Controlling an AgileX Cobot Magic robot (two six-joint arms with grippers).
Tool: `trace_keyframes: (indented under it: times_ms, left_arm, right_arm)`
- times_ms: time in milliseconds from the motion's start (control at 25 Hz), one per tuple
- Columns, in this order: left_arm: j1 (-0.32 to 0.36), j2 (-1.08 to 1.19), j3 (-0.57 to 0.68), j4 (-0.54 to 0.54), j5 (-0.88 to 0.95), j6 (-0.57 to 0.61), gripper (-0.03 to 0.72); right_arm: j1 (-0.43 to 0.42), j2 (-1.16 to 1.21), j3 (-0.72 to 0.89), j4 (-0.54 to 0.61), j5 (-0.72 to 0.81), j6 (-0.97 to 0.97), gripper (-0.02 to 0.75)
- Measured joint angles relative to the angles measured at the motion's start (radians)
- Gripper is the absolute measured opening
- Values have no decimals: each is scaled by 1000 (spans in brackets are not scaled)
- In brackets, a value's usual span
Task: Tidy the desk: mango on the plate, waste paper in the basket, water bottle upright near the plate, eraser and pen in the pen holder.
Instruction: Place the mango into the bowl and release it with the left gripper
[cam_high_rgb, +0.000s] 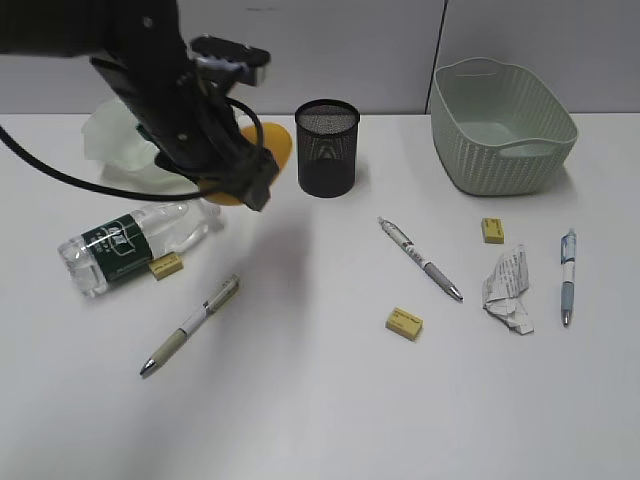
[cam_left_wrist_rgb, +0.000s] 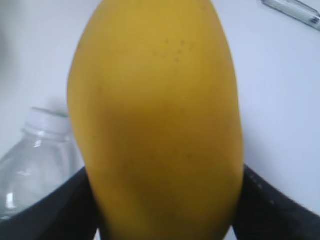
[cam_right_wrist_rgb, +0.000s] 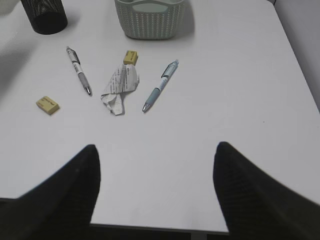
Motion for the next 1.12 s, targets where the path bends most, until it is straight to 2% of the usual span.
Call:
trace_keyframes:
  times_ms: [280,440,680,1120]
  left_arm:
    - [220,-74,-14,13,-18,-1,544]
    - [300,-73,-15,13,-96,-1,544]
    - [340,-19,-16,2,-289,0,544]
    - [343,186,-16,-13,-594,0,544]
  right_arm:
    - [0,0,0,0,0,0,558]
    - [0,0,0,0,0,0,558]
    - [0,0,0,0,0,0,558]
    - [0,0,0,0,0,0,558]
